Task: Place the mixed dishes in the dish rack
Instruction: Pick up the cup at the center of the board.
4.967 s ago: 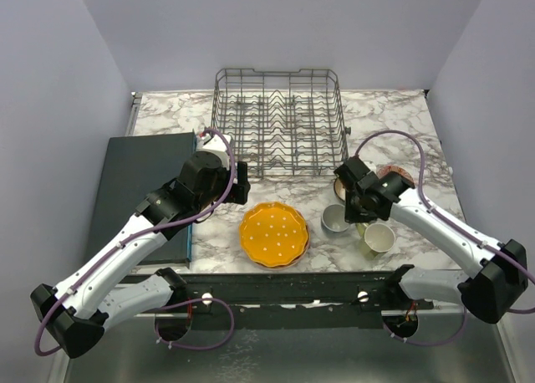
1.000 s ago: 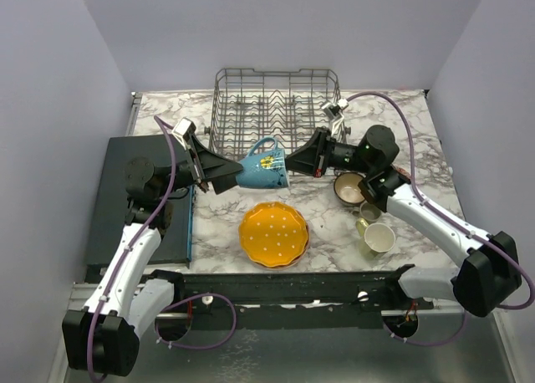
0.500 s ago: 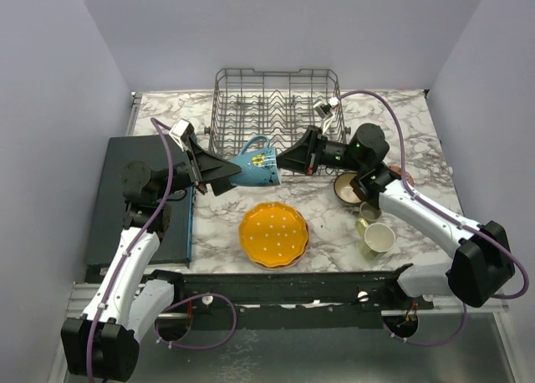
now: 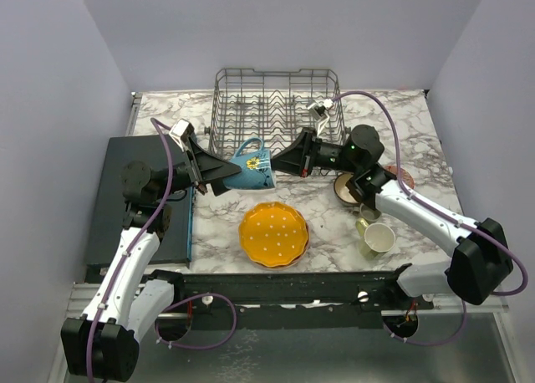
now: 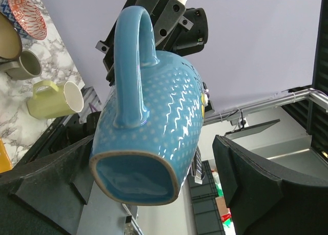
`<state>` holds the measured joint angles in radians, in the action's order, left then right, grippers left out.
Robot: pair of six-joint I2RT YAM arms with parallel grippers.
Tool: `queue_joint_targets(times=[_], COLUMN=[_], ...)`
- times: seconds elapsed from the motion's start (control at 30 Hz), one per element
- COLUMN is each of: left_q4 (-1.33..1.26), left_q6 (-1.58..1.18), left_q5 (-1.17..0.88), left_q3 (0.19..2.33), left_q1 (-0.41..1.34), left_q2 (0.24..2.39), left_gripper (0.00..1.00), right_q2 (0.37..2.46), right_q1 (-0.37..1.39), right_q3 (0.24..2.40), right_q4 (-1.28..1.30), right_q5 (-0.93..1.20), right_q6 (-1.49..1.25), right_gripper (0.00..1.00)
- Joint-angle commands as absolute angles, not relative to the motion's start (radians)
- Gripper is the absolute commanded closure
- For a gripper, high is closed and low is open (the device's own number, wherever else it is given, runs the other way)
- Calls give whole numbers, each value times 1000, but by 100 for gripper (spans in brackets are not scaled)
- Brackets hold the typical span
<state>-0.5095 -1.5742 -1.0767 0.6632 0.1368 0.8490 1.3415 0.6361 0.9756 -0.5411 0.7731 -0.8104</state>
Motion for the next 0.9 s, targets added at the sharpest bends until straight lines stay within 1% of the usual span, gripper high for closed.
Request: queue_joint_targets(times=[0.0, 0.23, 0.4, 0.57, 0.67, 0.87], left_q4=[-538, -538, -538, -540, -541, -548], left_q6=[-1574, -1571, -1565, -1559, -1558, -1556], left_q5=[-1089, -1089, -1088, -1087, -1088, -1088], left_q3=[672, 676, 681, 685, 687, 700], left_q1=[130, 130, 130, 130, 131, 131], left_q2=[841, 845, 849, 851, 854, 854], left_gripper=[1, 1, 5, 13, 21, 32], right_q2=[1345, 1353, 1359, 1364, 1365, 1366], right_q1=[651, 658, 664, 667, 668, 669], right_q3=[1020, 1025, 1024, 1013, 1009, 993], right_q4=[-608, -606, -608, -621, -630, -638], right_q5=[733, 730, 729, 724, 726, 721], right_q6=[-794, -791, -790, -792, -796, -798], right_gripper=[99, 99, 99, 99, 99, 100])
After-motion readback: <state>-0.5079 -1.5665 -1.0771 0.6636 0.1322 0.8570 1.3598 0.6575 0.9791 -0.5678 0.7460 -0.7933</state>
